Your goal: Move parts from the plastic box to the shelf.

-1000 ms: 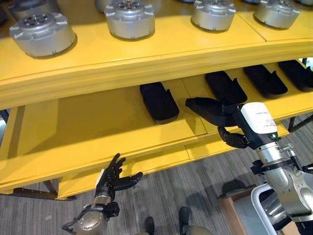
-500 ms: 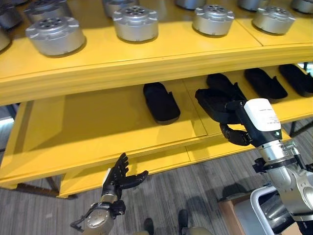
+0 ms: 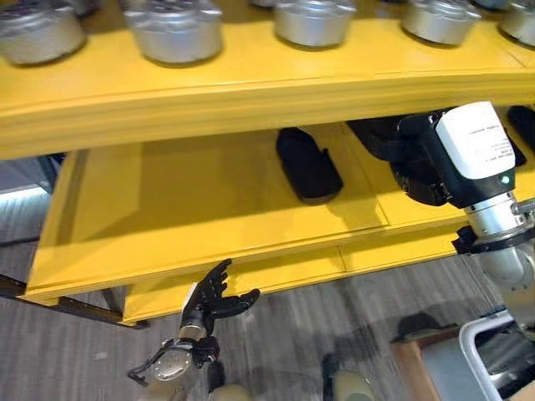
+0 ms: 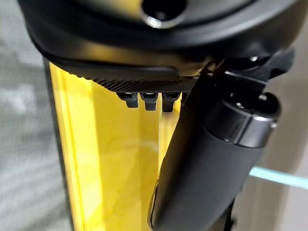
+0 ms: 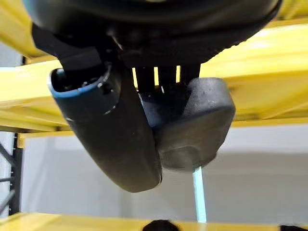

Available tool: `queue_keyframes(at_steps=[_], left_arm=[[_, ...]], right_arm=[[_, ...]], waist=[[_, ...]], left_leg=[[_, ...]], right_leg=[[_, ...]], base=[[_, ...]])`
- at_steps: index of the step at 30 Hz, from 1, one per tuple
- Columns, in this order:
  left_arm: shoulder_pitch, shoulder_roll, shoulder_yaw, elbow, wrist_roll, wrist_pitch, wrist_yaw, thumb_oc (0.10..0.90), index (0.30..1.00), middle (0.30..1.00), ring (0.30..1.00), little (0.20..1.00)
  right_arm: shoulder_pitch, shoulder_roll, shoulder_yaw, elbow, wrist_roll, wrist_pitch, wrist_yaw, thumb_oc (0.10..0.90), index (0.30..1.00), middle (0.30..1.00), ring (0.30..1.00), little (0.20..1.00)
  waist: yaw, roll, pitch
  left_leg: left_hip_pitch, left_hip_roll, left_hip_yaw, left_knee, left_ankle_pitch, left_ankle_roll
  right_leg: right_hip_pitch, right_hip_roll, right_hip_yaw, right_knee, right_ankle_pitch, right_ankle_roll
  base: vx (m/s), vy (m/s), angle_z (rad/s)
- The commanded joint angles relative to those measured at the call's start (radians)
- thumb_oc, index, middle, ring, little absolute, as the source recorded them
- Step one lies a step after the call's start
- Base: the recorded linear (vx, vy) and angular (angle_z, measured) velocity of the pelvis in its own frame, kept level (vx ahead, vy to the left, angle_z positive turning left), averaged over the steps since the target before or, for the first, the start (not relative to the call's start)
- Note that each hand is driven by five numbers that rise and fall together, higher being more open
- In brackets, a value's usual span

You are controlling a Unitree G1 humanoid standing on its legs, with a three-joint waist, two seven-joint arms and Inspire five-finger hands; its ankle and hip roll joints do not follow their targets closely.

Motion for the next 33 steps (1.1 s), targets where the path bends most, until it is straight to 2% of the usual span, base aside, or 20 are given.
queue_keyframes(at_steps=[1,5,12,16,23,27,29,33], left_arm=[[-0.021,0.059,0.022,-0.149,-0.011,-0.112,-0.011,0.900,1.000,1.000,1.000,1.000],[-0.049,0.083,0.014,-0.137,-0.018,-0.117,-0.004,0.900,1.000,1.000,1.000,1.000],[-0.069,0.091,0.012,-0.134,-0.028,-0.122,0.003,0.900,1.000,1.000,1.000,1.000],[-0.067,0.092,0.010,-0.137,-0.033,-0.121,-0.001,0.900,1.000,1.000,1.000,1.000],[-0.069,0.102,0.011,-0.149,-0.034,-0.122,-0.001,0.900,1.000,1.000,1.000,1.000],[-0.085,0.123,0.006,-0.160,-0.035,-0.131,0.004,0.900,1.000,1.000,1.000,1.000],[-0.101,0.139,0.001,-0.162,-0.038,-0.138,0.010,0.900,1.000,1.000,1.000,1.000],[-0.119,0.156,0.002,-0.167,-0.047,-0.148,0.018,0.900,1.000,1.000,1.000,1.000]], right_arm=[[-0.273,-0.074,-0.029,-0.082,-0.024,-0.014,-0.134,0.400,0.300,0.300,0.300,0.300],[-0.354,-0.073,0.029,-0.057,-0.030,-0.002,-0.135,0.400,0.300,0.300,0.300,0.300],[-0.415,-0.080,0.078,-0.038,-0.015,-0.001,-0.121,0.400,0.300,0.300,0.300,0.300],[-0.441,-0.079,0.101,-0.027,-0.012,0.001,-0.110,0.400,0.300,0.300,0.300,0.300],[-0.506,-0.090,0.147,-0.002,-0.005,0.004,-0.102,0.400,0.300,0.300,0.300,0.300],[-0.607,-0.083,0.211,0.026,-0.013,0.011,-0.095,0.400,0.300,0.300,0.300,0.300],[-0.722,-0.083,0.289,0.067,-0.011,0.016,-0.087,0.400,0.300,0.300,0.300,0.300],[-0.853,-0.072,0.378,0.123,-0.016,0.029,-0.082,0.400,0.300,0.300,0.300,0.300]], waist=[[0.065,0.009,-0.132],[0.077,-0.014,-0.125],[0.093,-0.047,-0.112],[0.101,-0.055,-0.104],[0.115,-0.060,-0.083],[0.134,-0.052,-0.049],[0.146,-0.047,-0.025],[0.166,-0.045,0.001]], left_leg=[[0.020,0.055,0.012,-0.034,0.048,0.023],[-0.001,0.006,0.039,0.050,-0.022,0.040],[-0.057,-0.015,0.048,0.163,-0.084,0.052],[-0.084,-0.017,0.046,0.206,-0.103,0.054],[-0.122,-0.018,0.033,0.258,-0.123,0.055],[-0.177,-0.019,0.017,0.326,-0.140,0.053],[-0.223,-0.020,0.004,0.376,-0.150,0.053],[-0.279,-0.024,-0.021,0.433,-0.164,0.060]], right_leg=[[0.023,-0.009,0.014,0.090,-0.074,0.036],[0.059,-0.067,0.013,0.024,-0.027,0.067],[0.065,-0.095,0.011,0.000,-0.006,0.080],[0.064,-0.099,0.005,0.003,-0.004,0.081],[0.056,-0.101,-0.005,0.027,-0.015,0.078],[0.013,-0.111,-0.009,0.096,-0.037,0.074],[-0.036,-0.117,-0.009,0.162,-0.055,0.070],[-0.086,-0.121,-0.011,0.234,-0.081,0.062]], base=[[0.11,0.183,0.04],[0.09,0.165,0.02],[0.05,0.069,-0.01],[0.02,0.010,-0.01],[-0.01,-0.001,0.06],[-0.08,0.008,0.00],[-0.13,0.005,-0.02],[-0.09,-0.004,0.18]])
